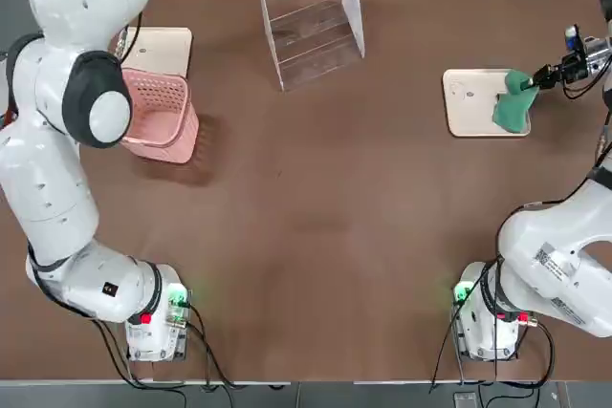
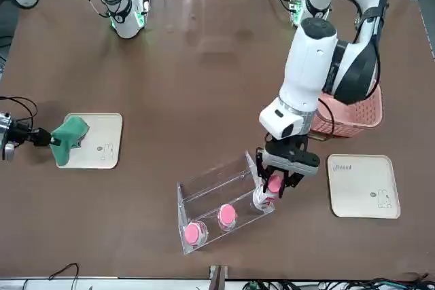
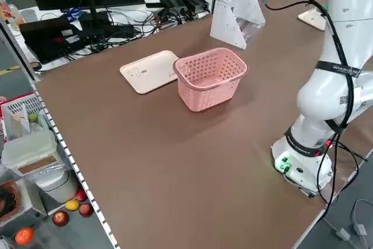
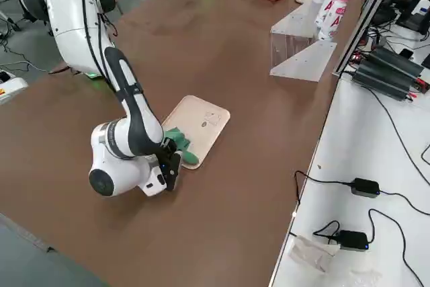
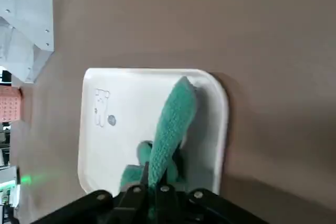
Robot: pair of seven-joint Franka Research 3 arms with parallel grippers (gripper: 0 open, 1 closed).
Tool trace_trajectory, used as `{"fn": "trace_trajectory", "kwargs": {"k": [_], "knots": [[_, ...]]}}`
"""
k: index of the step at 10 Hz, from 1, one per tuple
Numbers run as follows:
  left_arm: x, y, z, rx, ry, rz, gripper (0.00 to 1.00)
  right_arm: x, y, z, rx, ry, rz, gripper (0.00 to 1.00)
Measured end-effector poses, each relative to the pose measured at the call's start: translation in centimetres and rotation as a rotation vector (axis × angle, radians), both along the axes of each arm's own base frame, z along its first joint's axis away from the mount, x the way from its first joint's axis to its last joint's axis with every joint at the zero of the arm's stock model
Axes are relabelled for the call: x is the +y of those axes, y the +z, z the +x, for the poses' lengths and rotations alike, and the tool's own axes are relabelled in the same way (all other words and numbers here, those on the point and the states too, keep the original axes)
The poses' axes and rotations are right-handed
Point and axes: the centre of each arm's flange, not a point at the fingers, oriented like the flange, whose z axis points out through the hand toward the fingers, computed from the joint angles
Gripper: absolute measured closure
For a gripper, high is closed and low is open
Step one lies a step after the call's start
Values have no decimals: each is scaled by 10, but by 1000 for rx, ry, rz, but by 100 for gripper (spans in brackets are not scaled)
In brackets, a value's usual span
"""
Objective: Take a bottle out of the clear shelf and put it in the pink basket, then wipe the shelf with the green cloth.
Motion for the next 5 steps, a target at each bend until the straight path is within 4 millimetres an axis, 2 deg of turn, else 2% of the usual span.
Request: {"fn": "trace_trajectory", "kwargs": {"k": [3,4,5], "knots": [[19,35,-9,33,89,-3,56,47,35,31,76,38,36,97],[39,51,-14,86,156,6,56,63,45,38,122,35,52,97],[72,67,-14,143,232,-23,56,75,54,44,144,32,78,97]]}}
